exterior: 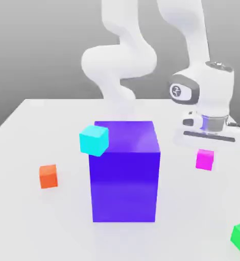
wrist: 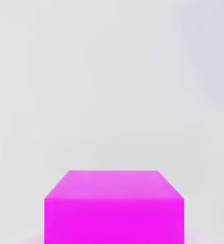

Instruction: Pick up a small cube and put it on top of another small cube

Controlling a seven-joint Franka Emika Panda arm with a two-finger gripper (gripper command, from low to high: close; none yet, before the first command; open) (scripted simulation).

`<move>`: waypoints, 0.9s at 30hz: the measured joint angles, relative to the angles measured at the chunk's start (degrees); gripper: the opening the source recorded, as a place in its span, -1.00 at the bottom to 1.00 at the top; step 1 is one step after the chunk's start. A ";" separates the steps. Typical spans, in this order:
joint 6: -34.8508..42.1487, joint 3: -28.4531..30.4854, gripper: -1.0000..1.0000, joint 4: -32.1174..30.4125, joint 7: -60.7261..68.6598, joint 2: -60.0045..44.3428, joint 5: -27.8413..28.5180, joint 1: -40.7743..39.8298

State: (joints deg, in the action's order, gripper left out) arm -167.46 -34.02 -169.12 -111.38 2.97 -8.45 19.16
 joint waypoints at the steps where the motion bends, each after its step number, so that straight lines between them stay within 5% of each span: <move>1: 0.30 0.14 -1.00 -0.32 0.58 0.46 -0.69 0.25; 4: 1.87 0.65 -1.00 0.49 1.72 0.79 -3.05 0.92; 10: 9.38 2.23 -1.00 12.58 -3.04 -3.88 -4.02 -0.88; 22: 21.78 15.11 -1.00 37.12 -26.78 -17.19 13.40 -2.27; 26: 18.42 19.28 -1.00 40.48 -31.85 -24.21 18.49 -0.55; 27: 16.68 20.13 1.00 40.72 -32.60 -26.25 19.48 0.08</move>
State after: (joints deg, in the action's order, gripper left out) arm -150.78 -13.89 -128.40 -143.98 -23.28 11.03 19.24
